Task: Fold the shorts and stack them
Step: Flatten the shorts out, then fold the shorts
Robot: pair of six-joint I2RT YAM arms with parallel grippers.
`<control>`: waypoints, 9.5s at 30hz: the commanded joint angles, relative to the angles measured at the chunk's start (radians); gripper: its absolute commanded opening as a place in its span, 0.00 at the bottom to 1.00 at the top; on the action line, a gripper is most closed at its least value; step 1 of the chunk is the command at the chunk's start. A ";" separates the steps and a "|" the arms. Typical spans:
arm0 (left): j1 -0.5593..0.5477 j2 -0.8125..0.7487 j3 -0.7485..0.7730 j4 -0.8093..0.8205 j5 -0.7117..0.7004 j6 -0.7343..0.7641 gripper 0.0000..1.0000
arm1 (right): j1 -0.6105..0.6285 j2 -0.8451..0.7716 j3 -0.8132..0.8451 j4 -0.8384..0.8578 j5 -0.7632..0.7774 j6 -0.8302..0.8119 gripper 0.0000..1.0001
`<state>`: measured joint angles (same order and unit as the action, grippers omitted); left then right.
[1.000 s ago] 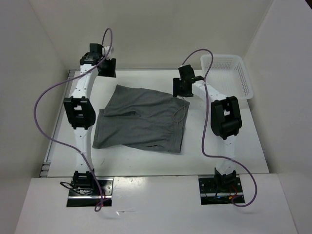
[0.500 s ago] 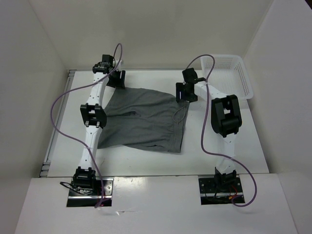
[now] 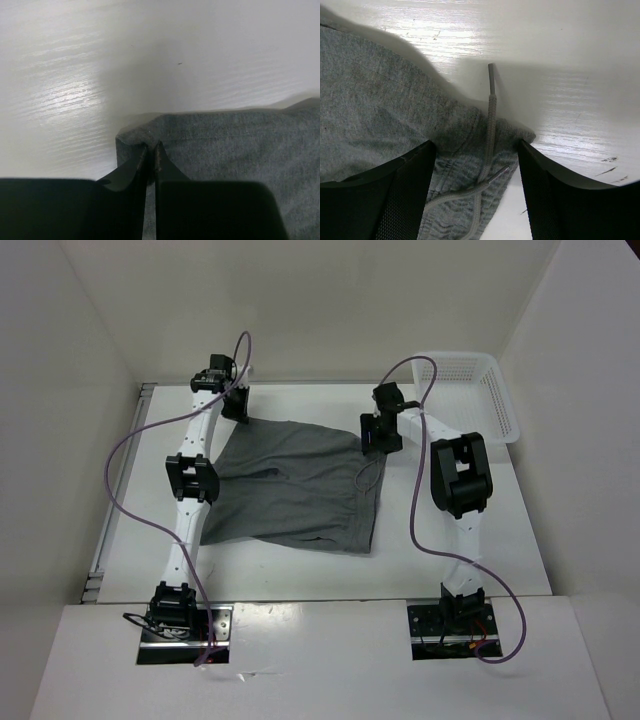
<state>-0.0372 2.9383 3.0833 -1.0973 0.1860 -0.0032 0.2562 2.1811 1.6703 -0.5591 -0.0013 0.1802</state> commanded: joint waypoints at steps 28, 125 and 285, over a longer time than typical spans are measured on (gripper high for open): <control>-0.029 -0.076 0.048 -0.027 0.033 0.003 0.00 | -0.015 0.019 0.008 -0.015 0.236 0.097 0.74; 0.036 -1.403 -2.075 0.068 0.009 0.003 0.10 | 0.262 -1.141 -0.618 -0.114 -0.212 0.067 0.74; 0.209 -0.939 -1.380 0.277 0.032 0.003 0.61 | 0.008 -0.557 -0.655 0.269 -0.184 0.318 0.66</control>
<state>0.1680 2.1044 1.7847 -0.7261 0.2325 -0.0040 0.2657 1.6573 1.0355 -0.3504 -0.2199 0.4786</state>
